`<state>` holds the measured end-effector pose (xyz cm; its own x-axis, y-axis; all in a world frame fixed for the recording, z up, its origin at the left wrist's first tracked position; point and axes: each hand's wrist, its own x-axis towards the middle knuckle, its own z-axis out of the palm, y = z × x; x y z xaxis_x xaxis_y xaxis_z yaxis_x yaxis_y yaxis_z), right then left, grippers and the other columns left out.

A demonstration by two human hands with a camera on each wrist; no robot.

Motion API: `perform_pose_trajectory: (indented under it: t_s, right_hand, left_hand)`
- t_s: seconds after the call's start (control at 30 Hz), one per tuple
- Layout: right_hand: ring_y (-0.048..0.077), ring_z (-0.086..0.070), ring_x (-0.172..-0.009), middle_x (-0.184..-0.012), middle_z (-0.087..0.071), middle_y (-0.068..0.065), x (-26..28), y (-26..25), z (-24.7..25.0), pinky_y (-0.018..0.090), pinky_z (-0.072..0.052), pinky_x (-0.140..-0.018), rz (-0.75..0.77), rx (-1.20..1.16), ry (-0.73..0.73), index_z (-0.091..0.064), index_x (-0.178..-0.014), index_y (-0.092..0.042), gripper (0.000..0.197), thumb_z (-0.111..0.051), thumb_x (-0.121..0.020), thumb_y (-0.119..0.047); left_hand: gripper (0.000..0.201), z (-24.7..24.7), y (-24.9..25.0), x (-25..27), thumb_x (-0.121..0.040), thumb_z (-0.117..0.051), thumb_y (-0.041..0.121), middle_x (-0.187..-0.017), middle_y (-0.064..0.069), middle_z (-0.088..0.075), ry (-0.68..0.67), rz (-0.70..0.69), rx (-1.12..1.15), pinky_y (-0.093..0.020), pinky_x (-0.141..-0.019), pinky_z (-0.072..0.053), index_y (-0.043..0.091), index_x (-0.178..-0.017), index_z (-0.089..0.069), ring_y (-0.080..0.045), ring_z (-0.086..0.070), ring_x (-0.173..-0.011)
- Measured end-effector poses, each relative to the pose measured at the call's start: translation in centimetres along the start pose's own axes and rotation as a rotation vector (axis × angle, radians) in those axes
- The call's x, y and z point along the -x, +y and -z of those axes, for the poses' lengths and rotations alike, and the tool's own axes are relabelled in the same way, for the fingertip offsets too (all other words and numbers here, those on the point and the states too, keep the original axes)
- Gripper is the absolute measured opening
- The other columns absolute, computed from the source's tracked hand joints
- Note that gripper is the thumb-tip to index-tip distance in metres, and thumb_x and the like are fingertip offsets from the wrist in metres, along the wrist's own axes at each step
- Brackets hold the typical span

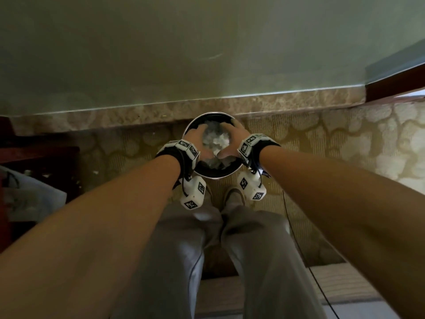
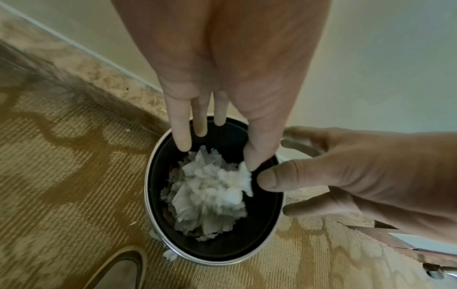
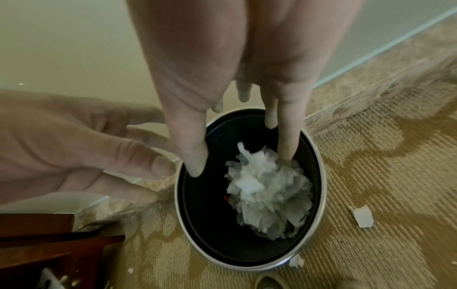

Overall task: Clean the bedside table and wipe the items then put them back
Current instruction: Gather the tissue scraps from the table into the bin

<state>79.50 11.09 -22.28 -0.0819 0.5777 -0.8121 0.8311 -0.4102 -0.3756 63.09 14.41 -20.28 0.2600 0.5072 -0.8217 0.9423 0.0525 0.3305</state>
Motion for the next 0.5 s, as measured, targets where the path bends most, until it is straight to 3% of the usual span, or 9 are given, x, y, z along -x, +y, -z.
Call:
perform_pose_trajectory:
  t_s: [0.07, 0.27, 0.43, 0.5]
  right_hand:
    - [0.032, -0.024, -0.145, -0.162, -0.005, 0.004, 2.1, -1.2, 1.4, 0.045, -0.035, -0.112, -0.001, 0.016, 0.005, -0.018, -0.156, -0.023, 0.112, -0.086, -0.068, -0.037]
    - [0.032, -0.052, -0.126, -0.142, -0.050, 0.011, 10.7, -6.0, 7.1, 0.043, -0.045, -0.104, 0.026, 0.095, 0.009, -0.040, -0.146, -0.016, 0.076, -0.077, -0.081, -0.030]
    - [0.033, -0.059, -0.113, -0.129, -0.060, 0.010, 19.5, -11.6, 11.9, 0.045, -0.051, -0.095, 0.072, 0.205, 0.055, -0.050, -0.134, -0.020, 0.067, -0.077, -0.077, -0.042]
    - [0.033, -0.058, -0.117, -0.134, -0.058, 0.010, 23.0, -14.3, 13.6, 0.044, -0.050, -0.097, 0.112, 0.251, 0.071, -0.049, -0.138, -0.017, 0.067, -0.075, -0.079, -0.039]
  left_hand:
    - [0.095, 1.5, 0.8, 2.3, -0.078, -0.080, 0.035, -0.145, -0.013, -0.046, 0.017, -0.009, -0.014, -0.041, -0.103, -0.045, 0.016, -0.153, -0.024, -0.033, -0.049, -0.129]
    - [0.069, 7.1, 3.1, 11.4, -0.084, -0.075, 0.027, -0.134, -0.011, -0.057, 0.084, -0.047, 0.004, -0.033, -0.087, -0.045, 0.013, -0.143, -0.043, -0.030, -0.056, -0.119]
    - [0.058, 12.6, 5.3, 22.1, -0.083, -0.077, 0.030, -0.124, -0.015, -0.062, 0.141, -0.053, -0.027, -0.043, -0.091, -0.052, 0.006, -0.131, -0.055, -0.034, -0.060, -0.110]
    - [0.061, 14.5, 5.7, 26.7, -0.082, -0.078, 0.030, -0.127, -0.012, -0.060, 0.170, -0.023, -0.015, -0.043, -0.093, -0.052, 0.008, -0.133, -0.054, -0.033, -0.060, -0.111]
